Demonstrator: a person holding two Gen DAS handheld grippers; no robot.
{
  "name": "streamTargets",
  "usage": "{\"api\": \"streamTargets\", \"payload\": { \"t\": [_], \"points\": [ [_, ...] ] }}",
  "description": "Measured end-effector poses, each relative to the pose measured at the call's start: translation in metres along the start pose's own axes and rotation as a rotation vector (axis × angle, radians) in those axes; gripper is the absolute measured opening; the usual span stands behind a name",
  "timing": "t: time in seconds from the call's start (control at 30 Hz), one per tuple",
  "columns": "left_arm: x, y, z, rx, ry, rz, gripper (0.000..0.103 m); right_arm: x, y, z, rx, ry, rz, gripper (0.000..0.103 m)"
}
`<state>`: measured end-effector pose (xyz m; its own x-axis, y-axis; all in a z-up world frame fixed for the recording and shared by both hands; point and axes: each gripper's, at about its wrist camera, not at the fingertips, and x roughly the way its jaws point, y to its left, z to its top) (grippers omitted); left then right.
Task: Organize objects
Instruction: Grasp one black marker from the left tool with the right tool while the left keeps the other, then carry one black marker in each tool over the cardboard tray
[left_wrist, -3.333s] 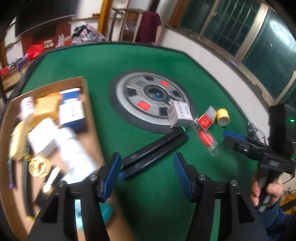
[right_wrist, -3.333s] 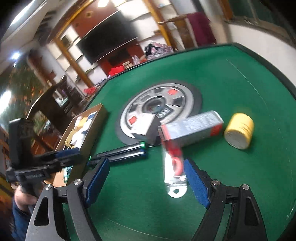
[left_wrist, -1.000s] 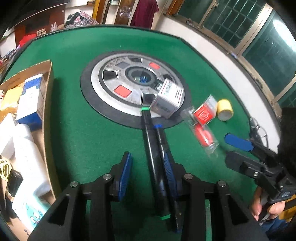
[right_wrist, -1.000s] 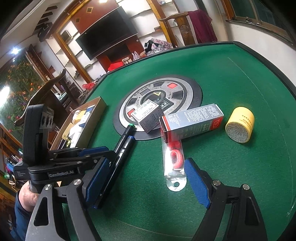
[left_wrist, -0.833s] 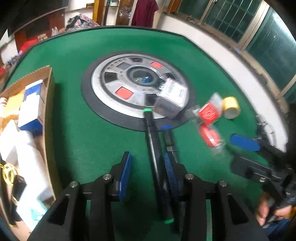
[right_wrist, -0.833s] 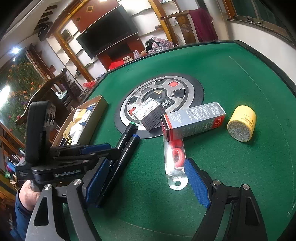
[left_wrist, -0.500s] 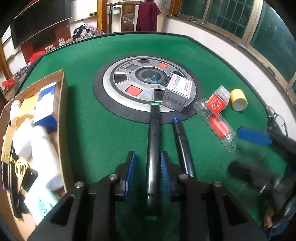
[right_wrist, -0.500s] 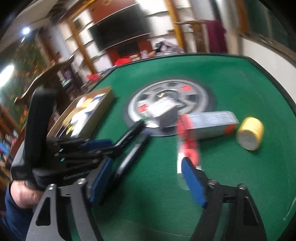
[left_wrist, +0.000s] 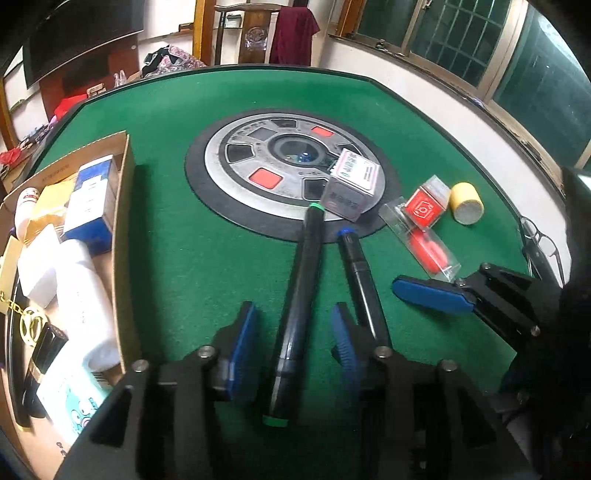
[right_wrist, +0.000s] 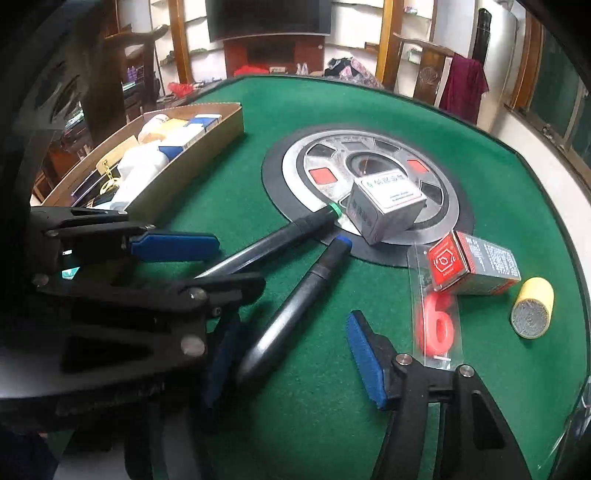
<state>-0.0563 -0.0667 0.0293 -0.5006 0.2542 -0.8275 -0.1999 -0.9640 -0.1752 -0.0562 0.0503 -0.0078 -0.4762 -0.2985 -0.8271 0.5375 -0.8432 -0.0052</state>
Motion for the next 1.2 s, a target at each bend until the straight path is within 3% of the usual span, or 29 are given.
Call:
{"api": "streamTargets", "payload": {
  "t": [0.07,0.17,0.3,0.47,0.6,0.87,0.97,1.2],
  "points": [
    [0.001,-0.001,-0.001,0.003,0.0,-0.002,0.044,-0.005,-0.006,-0.002,-0.01,0.006,-0.005,0.027],
    [0.003,-0.007,-0.003,0.037,-0.009,0.029,0.044,-0.01,-0.017,-0.007,-0.036,0.005,-0.031,0.017],
    [0.007,-0.02,-0.006,0.118,-0.026,0.103,0.043,-0.014,-0.025,-0.013,-0.02,-0.025,-0.029,0.017],
    [0.008,-0.023,-0.007,0.125,-0.045,0.119,0.043,-0.014,-0.007,-0.015,-0.087,-0.052,-0.132,0.017],
    [0.008,-0.023,-0.008,0.12,-0.062,0.121,0.043,-0.014,-0.02,-0.014,-0.033,-0.045,-0.075,0.017],
    [0.007,-0.023,-0.012,0.106,-0.092,0.116,0.043,-0.014,-0.028,-0.015,0.014,-0.039,-0.05,0.023],
    [0.008,-0.026,-0.011,0.116,-0.092,0.122,0.043,-0.014,-0.026,-0.016,0.008,-0.054,-0.047,0.017],
    [0.011,-0.023,-0.006,0.11,-0.072,0.131,0.057,-0.013,-0.027,-0.017,0.019,-0.081,-0.012,0.017]
  ]
}}
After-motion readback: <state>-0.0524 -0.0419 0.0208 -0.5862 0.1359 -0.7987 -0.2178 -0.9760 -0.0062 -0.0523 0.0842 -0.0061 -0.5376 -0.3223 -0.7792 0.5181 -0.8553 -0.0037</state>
